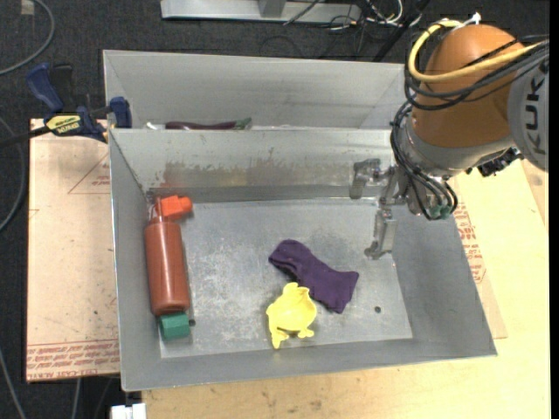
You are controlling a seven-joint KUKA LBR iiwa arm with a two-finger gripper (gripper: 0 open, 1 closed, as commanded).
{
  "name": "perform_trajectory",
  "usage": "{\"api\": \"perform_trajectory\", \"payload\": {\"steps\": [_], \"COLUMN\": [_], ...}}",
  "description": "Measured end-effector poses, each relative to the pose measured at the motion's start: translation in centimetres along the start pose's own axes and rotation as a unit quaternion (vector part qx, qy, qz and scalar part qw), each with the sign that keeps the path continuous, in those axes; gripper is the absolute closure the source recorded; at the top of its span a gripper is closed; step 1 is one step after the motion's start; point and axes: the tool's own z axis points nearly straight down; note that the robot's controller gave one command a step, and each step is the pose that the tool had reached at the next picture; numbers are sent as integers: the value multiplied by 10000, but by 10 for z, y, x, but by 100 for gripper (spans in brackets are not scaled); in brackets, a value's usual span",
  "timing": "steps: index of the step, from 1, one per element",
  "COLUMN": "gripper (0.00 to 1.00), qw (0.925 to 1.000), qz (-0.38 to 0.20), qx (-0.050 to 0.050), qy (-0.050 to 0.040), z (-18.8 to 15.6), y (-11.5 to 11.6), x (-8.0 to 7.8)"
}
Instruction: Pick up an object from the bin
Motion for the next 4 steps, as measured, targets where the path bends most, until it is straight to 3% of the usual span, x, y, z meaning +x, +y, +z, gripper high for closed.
{"api": "perform_trajectory", "payload": {"steps": [1, 2, 3, 4], "gripper": [0, 0, 0, 0], "qw": [9998, 10000, 9998, 9997], "qz": [-172, 22, 201, 255], "qx": [7, -5, -11, 5], "qy": [-40, 14, 18, 56], "z": [30, 72, 78, 54], "y": [13, 35, 39, 33], "x": [11, 21, 20, 15]}}
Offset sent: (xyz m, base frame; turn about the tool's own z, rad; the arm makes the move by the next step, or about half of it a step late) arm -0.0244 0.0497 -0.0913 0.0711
